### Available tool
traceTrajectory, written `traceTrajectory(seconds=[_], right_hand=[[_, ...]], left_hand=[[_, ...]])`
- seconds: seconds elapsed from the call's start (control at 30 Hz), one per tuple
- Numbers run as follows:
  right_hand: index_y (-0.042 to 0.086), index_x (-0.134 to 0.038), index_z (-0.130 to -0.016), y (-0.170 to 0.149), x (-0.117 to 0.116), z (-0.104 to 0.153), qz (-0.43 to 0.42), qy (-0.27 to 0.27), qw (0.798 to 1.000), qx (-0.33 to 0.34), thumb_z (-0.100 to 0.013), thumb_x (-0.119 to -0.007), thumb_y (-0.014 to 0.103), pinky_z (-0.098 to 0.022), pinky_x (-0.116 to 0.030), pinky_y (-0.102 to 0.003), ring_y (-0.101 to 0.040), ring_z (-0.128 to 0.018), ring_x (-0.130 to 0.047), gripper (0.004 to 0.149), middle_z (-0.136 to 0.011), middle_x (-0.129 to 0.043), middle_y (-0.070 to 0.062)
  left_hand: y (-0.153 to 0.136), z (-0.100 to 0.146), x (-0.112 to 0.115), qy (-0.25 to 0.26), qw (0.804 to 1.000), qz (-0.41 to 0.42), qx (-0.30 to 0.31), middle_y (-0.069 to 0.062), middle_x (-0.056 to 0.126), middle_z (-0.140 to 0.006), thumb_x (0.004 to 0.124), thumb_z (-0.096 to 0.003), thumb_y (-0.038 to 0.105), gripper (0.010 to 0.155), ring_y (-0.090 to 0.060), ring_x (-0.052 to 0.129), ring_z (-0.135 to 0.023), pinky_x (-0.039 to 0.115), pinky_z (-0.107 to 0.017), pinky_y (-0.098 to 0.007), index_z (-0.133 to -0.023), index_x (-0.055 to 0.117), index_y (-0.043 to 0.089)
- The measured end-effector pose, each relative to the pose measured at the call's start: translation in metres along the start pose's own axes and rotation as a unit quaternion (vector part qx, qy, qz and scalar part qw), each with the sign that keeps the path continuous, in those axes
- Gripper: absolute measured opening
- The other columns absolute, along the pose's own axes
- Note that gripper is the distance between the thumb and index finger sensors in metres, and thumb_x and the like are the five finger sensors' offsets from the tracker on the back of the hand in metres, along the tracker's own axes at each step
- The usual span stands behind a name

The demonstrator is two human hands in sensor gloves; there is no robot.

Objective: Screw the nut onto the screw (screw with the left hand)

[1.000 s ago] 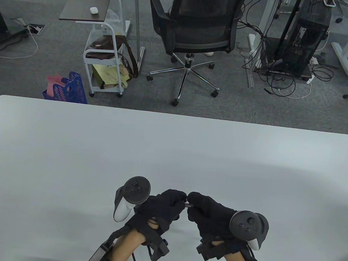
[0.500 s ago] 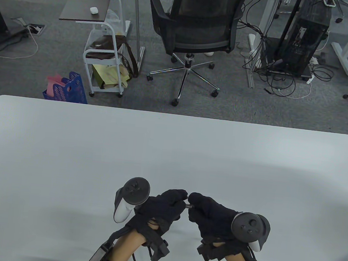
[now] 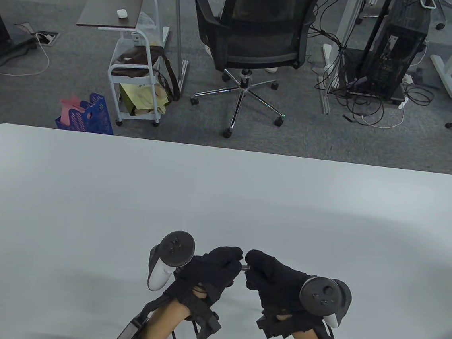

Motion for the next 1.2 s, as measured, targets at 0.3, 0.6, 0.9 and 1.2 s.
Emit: traceTrajectory(seconds=[0.3, 0.6, 0.9, 1.2], right_hand=[[0.016, -0.087, -0.076, -0.0018, -0.0003, -0.0003, -0.011, 0.013, 1.000, -0.007, -0.032, -0.094, 0.032, -0.027, -0.104, -0.038, -0.016, -0.030, -0.118, 0.048, -0.062, -0.103, -0.008], [0.015, -0.088, -0.076, -0.0007, -0.0029, -0.0005, -0.004, 0.017, 1.000, -0.004, -0.032, -0.095, 0.033, -0.026, -0.104, -0.038, -0.016, -0.029, -0.118, 0.048, -0.061, -0.104, -0.008], [0.016, -0.087, -0.076, 0.0010, -0.0002, -0.0007, 0.002, 0.011, 1.000, 0.003, -0.032, -0.095, 0.032, -0.028, -0.103, -0.038, -0.016, -0.031, -0.117, 0.048, -0.063, -0.103, -0.008], [0.017, -0.086, -0.077, 0.0019, -0.0002, -0.0005, 0.001, 0.009, 1.000, 0.004, -0.032, -0.095, 0.032, -0.029, -0.103, -0.038, -0.016, -0.032, -0.116, 0.048, -0.063, -0.102, -0.008]], left_hand=[[0.0051, -0.0018, 0.0038, -0.037, 0.999, -0.009, 0.011, -0.026, 0.076, -0.084, 0.071, -0.0444, 0.040, 0.059, -0.044, 0.088, -0.056, 0.067, -0.048, -0.061, -0.093, 0.066, 0.007], [0.0077, -0.0012, 0.0037, -0.016, 0.999, -0.026, 0.014, -0.028, 0.081, -0.078, 0.070, -0.0438, 0.040, 0.057, -0.045, 0.090, -0.051, 0.068, -0.046, -0.062, -0.088, 0.071, 0.003], [0.0031, -0.0008, 0.0014, -0.011, 1.000, -0.005, 0.012, -0.030, 0.080, -0.082, 0.068, -0.0438, 0.045, 0.063, -0.047, 0.091, -0.053, 0.068, -0.047, -0.063, -0.091, 0.073, 0.004], [0.0047, -0.0002, 0.0021, -0.030, 0.999, 0.006, 0.014, -0.027, 0.073, -0.088, 0.068, -0.0444, 0.046, 0.068, -0.044, 0.088, -0.058, 0.066, -0.050, -0.061, -0.099, 0.060, 0.007]])
Point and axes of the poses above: the tracker on the back of each hand, its own y axis roughly to the thumb side, its own z axis roughly from the fingertips to the wrist, x = y × z, the point moved 2 cm from there along -z, roughly from the wrist to the fingertips
